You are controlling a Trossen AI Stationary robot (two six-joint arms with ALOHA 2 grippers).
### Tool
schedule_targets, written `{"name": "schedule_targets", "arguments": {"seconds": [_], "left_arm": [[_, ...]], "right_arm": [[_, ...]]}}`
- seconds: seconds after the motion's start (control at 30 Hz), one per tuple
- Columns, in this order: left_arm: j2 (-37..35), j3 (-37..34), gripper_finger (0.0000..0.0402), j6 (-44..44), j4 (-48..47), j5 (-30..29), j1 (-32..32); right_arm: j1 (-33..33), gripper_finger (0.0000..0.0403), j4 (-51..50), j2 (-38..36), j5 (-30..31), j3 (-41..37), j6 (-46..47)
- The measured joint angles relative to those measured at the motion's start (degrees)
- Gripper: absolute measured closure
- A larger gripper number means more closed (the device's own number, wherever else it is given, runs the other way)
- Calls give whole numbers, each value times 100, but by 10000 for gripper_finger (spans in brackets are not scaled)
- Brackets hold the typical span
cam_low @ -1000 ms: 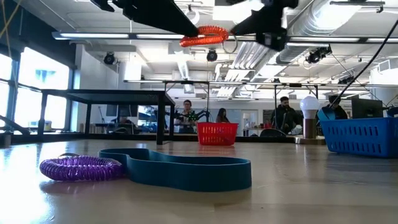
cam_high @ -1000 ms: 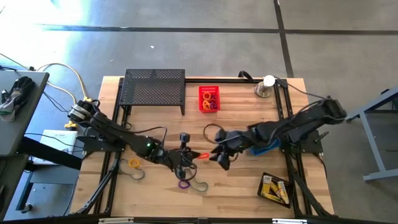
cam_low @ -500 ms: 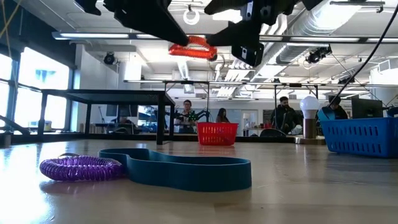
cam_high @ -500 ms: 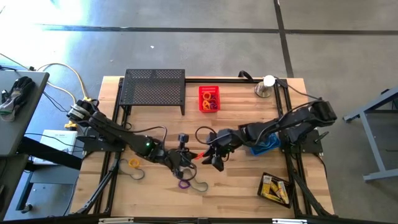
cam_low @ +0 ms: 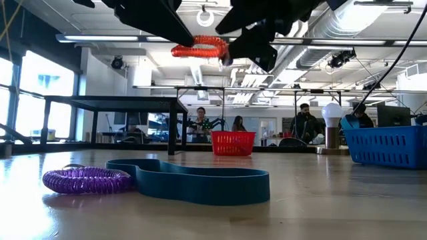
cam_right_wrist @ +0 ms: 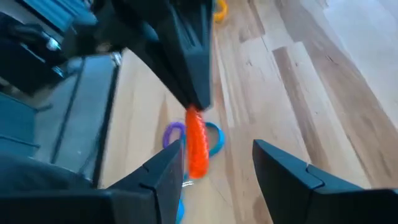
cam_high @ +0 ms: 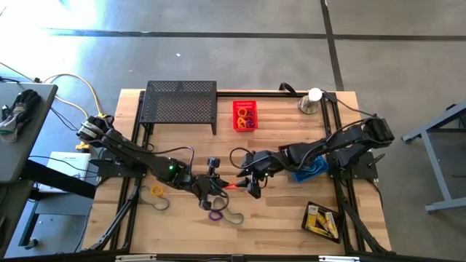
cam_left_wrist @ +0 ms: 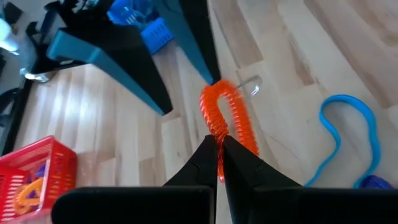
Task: Pick & Place Office Desk Supplies
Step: Put the orange spring keychain into the red bin
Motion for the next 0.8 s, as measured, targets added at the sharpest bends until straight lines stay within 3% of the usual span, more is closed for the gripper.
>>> {"name": "schedule_targets", "arguments": {"seconds": [0.37,0.6,0.8], "left_arm": [[0,0,401,41,32,70,11],[0,0,401,-6,55,75,53],[0,0,401,-45,46,71,55]], "right_arm": [[-33,224,206,154,-371,9,-240],[-66,224,642,487,-1056,-15,-63],[-72,248,671,481,-947,1,-248]]}}
